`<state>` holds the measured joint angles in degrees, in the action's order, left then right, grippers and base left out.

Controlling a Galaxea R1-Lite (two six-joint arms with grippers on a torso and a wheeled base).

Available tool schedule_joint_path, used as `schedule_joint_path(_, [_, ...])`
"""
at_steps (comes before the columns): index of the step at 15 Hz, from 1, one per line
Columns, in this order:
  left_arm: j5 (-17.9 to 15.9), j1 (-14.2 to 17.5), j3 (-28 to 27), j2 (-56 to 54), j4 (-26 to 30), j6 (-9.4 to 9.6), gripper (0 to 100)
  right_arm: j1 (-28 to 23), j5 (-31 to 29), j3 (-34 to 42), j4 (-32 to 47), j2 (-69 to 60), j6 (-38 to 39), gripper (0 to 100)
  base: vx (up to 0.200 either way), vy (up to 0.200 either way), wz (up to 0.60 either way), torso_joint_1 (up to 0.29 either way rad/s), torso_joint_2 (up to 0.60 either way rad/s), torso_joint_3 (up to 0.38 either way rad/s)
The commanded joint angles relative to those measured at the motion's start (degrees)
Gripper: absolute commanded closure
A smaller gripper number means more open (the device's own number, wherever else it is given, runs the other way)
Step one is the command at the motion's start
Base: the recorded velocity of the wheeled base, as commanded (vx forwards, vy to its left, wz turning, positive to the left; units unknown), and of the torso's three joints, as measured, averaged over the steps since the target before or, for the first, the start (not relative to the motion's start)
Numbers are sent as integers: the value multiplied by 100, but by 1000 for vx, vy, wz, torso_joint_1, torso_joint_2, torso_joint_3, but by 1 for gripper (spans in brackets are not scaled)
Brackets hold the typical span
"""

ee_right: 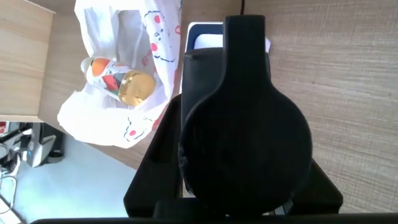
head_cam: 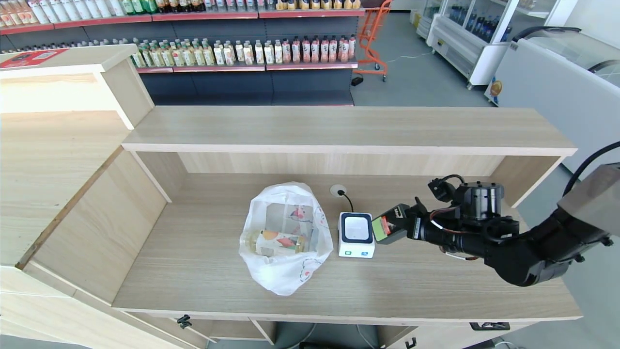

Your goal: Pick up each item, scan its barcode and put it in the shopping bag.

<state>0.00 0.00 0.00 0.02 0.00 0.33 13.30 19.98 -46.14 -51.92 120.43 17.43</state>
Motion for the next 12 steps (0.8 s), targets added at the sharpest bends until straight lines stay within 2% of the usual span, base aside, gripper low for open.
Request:
schedule_joint_path(1, [0,0,0,-2,0,2,0,24,85,-246,-2,349,6,100,0,0,0,0,0,0])
schedule_joint_path(7, [0,0,0,-2,0,11,0,164,120,-607,-11,719,23,100,0,0,0,0,0,0])
schedule_joint_path(12, [0,0,0,-2,0,11,0,261,120,-1187,-29,1193,32,100,0,0,0,0,0,0])
